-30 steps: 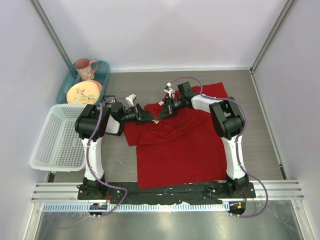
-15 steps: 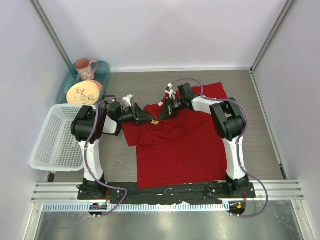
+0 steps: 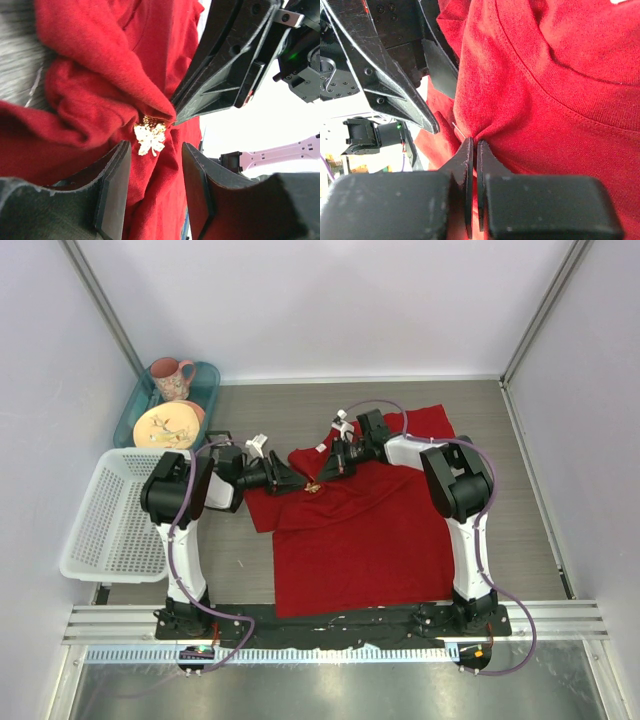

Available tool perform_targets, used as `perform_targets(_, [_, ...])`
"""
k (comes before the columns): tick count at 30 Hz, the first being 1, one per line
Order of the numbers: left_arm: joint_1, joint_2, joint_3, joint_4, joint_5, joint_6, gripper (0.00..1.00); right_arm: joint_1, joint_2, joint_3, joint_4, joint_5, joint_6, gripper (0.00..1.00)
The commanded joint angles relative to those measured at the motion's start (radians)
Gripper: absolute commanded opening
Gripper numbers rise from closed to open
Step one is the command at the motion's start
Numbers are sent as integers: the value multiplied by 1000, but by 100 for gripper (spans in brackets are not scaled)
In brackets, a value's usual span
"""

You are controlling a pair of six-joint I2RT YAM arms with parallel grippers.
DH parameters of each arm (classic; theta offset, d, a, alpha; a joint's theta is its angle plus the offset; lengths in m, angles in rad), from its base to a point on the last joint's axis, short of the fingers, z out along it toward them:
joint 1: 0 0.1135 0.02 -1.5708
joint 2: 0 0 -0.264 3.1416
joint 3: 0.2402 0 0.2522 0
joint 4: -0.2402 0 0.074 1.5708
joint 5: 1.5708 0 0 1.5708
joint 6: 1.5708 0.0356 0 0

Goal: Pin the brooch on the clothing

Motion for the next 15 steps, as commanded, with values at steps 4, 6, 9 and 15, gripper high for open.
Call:
perform_targets(4, [-26, -46, 4, -169, -39, 32, 49, 1, -83, -25, 62, 15, 12, 1])
perform_targets(6, [-32, -60, -7, -202, -44, 27, 49, 1, -86, -33, 73, 16, 24, 1])
perform_targets(9, [-33, -70, -16, -214, -50, 7, 49, -1, -89, -44, 108, 21, 41, 1])
perform_targets(15, [-41, -48, -4, -196, -49, -48, 48, 1, -91, -48, 140, 18, 64, 1])
